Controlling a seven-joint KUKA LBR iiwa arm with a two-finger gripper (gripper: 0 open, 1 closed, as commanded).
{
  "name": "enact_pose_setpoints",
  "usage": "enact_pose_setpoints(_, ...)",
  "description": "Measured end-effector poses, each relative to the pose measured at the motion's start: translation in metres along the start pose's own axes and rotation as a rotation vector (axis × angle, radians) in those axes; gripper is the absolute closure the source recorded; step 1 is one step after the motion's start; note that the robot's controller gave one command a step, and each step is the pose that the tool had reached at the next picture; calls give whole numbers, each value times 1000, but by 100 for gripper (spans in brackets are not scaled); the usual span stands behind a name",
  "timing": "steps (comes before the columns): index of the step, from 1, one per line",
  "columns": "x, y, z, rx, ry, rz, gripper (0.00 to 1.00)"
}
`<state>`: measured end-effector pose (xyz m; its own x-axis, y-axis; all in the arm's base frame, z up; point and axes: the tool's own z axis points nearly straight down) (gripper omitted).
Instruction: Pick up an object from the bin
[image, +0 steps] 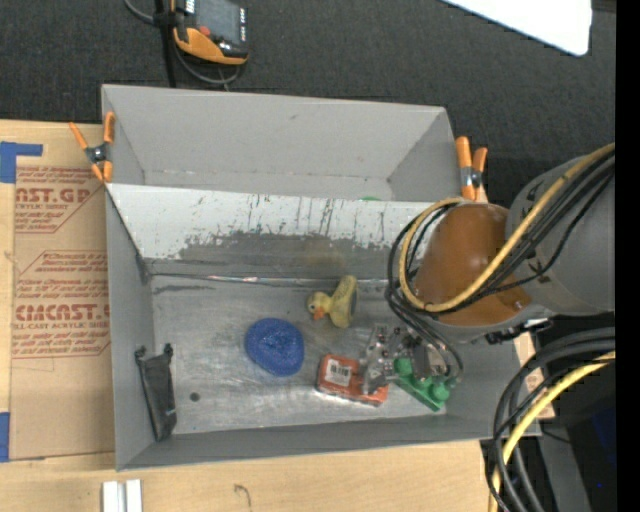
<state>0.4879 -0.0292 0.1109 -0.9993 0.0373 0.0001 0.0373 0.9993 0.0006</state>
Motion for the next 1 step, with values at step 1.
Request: enact_pose_setpoints(1,0,0,0,0,0,0,0)
